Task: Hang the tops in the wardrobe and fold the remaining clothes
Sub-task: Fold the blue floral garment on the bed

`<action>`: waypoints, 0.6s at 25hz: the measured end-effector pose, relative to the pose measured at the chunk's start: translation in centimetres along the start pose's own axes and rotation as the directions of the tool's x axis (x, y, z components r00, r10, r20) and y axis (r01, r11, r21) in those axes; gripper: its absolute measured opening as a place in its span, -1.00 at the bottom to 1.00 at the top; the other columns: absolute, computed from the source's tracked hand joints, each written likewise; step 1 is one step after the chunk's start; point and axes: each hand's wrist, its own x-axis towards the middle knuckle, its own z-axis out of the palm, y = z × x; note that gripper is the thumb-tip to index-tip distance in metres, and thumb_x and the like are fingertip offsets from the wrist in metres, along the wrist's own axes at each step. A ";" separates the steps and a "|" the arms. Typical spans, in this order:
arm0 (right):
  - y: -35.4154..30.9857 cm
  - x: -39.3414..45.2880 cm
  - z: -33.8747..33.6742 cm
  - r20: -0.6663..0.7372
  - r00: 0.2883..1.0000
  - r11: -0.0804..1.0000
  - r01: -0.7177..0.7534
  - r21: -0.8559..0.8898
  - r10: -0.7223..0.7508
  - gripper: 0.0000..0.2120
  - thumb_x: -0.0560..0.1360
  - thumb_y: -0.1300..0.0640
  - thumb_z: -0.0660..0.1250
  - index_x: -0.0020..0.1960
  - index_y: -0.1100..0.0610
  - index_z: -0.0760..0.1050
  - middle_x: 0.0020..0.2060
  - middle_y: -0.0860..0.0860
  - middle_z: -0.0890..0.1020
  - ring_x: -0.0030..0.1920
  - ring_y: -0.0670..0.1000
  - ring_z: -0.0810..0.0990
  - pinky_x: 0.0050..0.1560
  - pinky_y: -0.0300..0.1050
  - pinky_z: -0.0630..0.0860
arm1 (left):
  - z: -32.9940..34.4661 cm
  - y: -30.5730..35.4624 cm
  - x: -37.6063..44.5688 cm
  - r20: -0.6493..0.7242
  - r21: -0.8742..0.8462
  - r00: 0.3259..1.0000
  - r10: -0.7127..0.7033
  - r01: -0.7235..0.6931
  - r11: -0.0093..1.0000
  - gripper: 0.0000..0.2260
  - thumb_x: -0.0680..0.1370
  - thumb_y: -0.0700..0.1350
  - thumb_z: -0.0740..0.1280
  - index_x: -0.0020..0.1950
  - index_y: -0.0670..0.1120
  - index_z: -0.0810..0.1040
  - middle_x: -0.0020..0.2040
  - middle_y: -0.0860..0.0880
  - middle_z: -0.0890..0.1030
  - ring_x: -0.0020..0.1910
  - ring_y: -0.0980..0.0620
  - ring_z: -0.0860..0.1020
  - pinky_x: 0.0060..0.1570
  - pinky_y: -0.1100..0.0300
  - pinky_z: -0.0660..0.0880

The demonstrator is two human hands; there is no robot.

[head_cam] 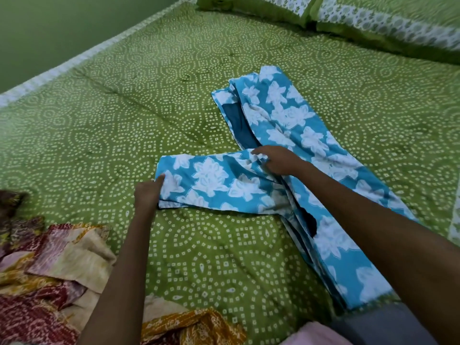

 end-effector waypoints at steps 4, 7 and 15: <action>0.4 1.6 -0.2 0.112 0.993 0.932 0.003 -0.363 0.040 -0.73 0.50 0.26 0.21 0.19 0.16 0.46 0.17 0.16 0.49 0.17 0.17 0.48 -0.01 -0.05 0.41 | -0.5 -1.7 -1.2 -0.003 -0.023 0.990 0.142 -0.142 0.990 -0.79 0.54 -0.15 0.33 -0.08 -0.31 0.61 -0.24 -0.14 0.57 -0.37 0.17 0.50 -0.33 0.24 0.38; 0.8 2.1 -1.0 -0.093 0.984 0.895 -0.179 -0.408 0.154 -0.75 0.51 0.27 0.19 0.15 0.23 0.51 0.12 0.20 0.54 0.12 0.21 0.55 0.06 0.01 0.49 | -1.2 -3.4 -1.7 -0.004 -0.090 0.994 0.113 -0.113 0.989 -0.84 0.51 -0.20 0.37 0.01 -0.28 0.61 -0.20 -0.14 0.58 -0.60 0.33 0.40 -0.51 0.42 0.37; -0.1 -0.9 2.2 -0.533 0.844 0.991 -0.010 -0.136 -0.064 -0.79 0.43 0.18 0.28 -0.01 0.29 0.53 -0.06 0.23 0.55 -0.02 0.23 0.53 -0.07 0.05 0.47 | -2.1 -1.3 0.5 0.147 -0.048 0.985 -0.088 0.096 0.994 -0.79 0.52 -0.11 0.34 0.05 -0.22 0.60 -0.09 -0.15 0.60 -0.08 -0.07 0.53 0.00 0.00 0.49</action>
